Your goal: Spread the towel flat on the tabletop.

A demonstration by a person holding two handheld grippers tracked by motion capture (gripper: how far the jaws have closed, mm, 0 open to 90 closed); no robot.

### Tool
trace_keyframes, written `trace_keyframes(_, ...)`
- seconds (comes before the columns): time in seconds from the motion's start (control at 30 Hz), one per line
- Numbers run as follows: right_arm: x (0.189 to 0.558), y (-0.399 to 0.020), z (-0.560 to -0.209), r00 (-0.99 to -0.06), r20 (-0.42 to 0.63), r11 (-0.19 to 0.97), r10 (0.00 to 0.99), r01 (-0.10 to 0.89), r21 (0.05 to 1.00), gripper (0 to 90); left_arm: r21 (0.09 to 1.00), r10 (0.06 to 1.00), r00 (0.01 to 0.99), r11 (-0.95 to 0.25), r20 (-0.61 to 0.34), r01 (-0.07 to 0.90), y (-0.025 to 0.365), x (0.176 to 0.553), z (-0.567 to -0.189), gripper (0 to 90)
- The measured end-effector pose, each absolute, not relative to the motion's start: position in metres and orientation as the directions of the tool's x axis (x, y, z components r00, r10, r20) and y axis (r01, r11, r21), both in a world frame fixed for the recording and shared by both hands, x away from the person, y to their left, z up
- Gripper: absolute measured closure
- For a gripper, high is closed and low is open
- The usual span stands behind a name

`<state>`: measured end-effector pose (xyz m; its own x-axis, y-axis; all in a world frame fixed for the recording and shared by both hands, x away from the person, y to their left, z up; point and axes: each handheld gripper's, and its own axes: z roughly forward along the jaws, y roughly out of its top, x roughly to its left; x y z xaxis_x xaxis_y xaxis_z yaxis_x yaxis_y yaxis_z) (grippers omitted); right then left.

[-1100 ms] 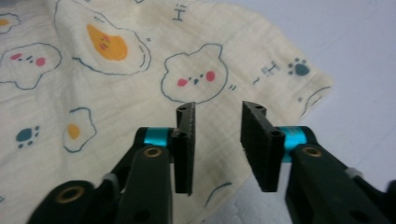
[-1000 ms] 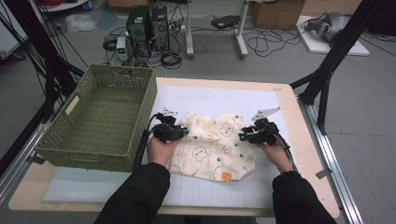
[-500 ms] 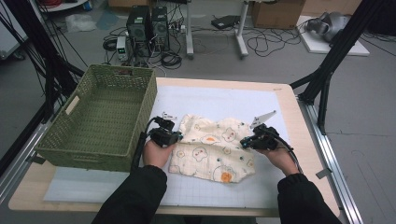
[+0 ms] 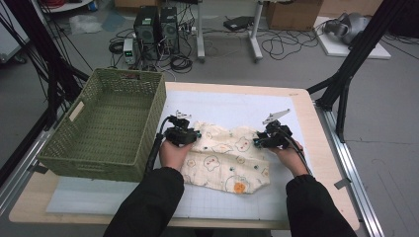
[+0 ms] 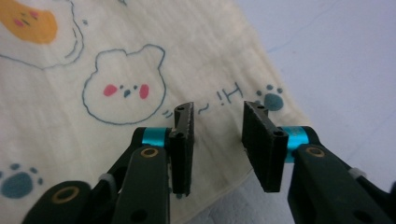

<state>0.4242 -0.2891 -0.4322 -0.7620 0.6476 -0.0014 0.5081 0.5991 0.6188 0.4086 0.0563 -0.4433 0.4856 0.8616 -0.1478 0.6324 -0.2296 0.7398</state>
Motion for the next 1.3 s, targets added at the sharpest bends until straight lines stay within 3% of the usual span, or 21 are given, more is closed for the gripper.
trace_keyframes(0.03, 0.425, -0.290, -0.432, -0.760, 0.019, 0.584, 0.649, 0.515, 0.627, 73.3, 0.750, 0.864, 0.486, -0.234, -0.131, 0.618, 0.055, 0.408, -0.444, 69.7)
trace_keyframes(0.1, 0.425, -0.289, -0.433, -0.773, 0.036, 0.588, 0.633, 0.511, 0.628, 86.5, 0.747, 0.869, 0.487, -0.270, -0.082, 0.607, 0.053, 0.407, -0.443, 85.5)
trace_keyframes(0.13, 0.426, -0.288, -0.432, -0.779, 0.034, 0.596, 0.626, 0.506, 0.624, 88.2, 0.743, 0.873, 0.477, -0.251, -0.103, 0.620, 0.055, 0.408, -0.443, 89.0)
trace_keyframes(0.33, 0.428, -0.283, -0.419, -0.779, -0.046, 0.626, 0.625, 0.465, 0.626, 89.2, 0.773, 0.893, 0.439, -0.207, -0.101, 0.599, 0.057, 0.406, -0.436, 89.9)
trace_keyframes(0.5, 0.431, -0.282, -0.386, -0.727, -0.160, 0.581, 0.668, 0.374, 0.723, 89.1, 0.898, 0.919, 0.392, -0.130, -0.050, 0.420, 0.063, 0.399, -0.414, 89.5)
trace_keyframes(0.57, 0.433, -0.282, -0.382, -0.696, -0.190, 0.570, 0.693, 0.365, 0.736, 82.7, 0.890, 0.917, 0.393, -0.118, -0.074, 0.441, 0.067, 0.401, -0.416, 85.3)
trace_keyframes(0.63, 0.436, -0.284, -0.386, -0.670, -0.179, 0.552, 0.720, 0.398, 0.732, 64.5, 0.867, 0.910, 0.405, -0.132, -0.086, 0.481, 0.069, 0.403, -0.421, 74.7)
trace_keyframes(0.83, 0.424, -0.292, -0.400, -0.733, -0.082, 0.556, 0.675, 0.433, 0.709, 60.5, 0.840, 0.868, 0.484, -0.179, -0.110, 0.512, 0.064, 0.396, -0.424, 72.6)
trace_keyframes(1.1, 0.381, -0.306, -0.406, -0.802, 0.032, 0.552, 0.596, 0.439, 0.709, 53.5, 0.837, 0.837, 0.538, -0.223, -0.099, 0.500, 0.064, 0.372, -0.422, 68.4)
trace_keyframes(1.3, 0.335, -0.312, -0.408, -0.860, 0.040, 0.560, 0.509, 0.366, 0.743, 55.0, 0.824, 0.811, 0.576, -0.255, -0.102, 0.505, 0.071, 0.349, -0.424, 66.3)
